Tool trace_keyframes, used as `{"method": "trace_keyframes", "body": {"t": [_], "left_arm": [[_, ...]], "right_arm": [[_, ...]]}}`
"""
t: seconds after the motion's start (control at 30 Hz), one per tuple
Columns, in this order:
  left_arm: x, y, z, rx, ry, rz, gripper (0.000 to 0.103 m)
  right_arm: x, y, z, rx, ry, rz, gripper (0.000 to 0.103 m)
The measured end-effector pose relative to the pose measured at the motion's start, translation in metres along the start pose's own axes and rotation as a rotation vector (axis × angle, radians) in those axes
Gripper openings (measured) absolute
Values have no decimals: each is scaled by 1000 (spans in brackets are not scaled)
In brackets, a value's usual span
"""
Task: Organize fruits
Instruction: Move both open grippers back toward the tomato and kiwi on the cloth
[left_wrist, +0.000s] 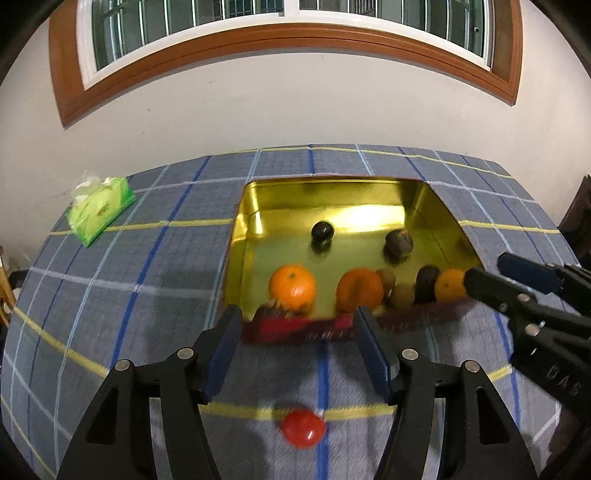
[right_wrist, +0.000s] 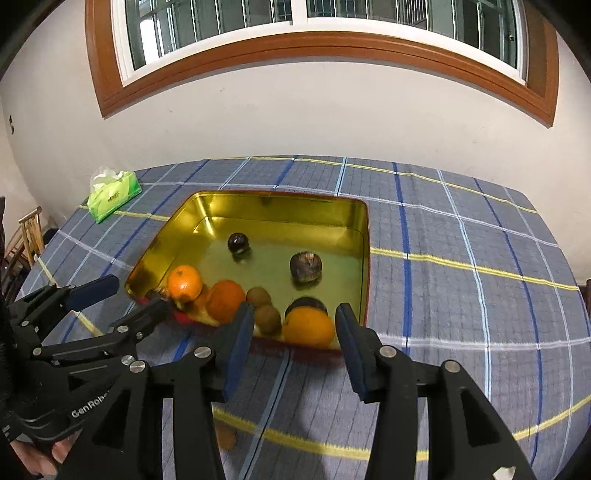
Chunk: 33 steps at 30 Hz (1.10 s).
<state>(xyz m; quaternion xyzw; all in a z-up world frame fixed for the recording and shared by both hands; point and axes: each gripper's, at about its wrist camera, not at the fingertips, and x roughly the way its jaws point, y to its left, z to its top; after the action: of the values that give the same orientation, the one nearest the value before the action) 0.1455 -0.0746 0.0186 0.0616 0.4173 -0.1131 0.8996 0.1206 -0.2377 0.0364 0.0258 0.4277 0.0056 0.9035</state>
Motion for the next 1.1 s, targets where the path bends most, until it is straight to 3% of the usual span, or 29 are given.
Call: {"method": "trace_keyframes", "body": {"t": [0.3,0.57,1.1], "left_arm": [[-26,24,-58,-39,19,56,63],[-26,40,-93,-77,60,88,63],[-13,50,-104,-98,96,94,63]], "right_arm": [[-21,10,-59,13,44,15,44],[-13,20,-108,14,124,34,44],[14,51,-101,-59,127,39,41]]}}
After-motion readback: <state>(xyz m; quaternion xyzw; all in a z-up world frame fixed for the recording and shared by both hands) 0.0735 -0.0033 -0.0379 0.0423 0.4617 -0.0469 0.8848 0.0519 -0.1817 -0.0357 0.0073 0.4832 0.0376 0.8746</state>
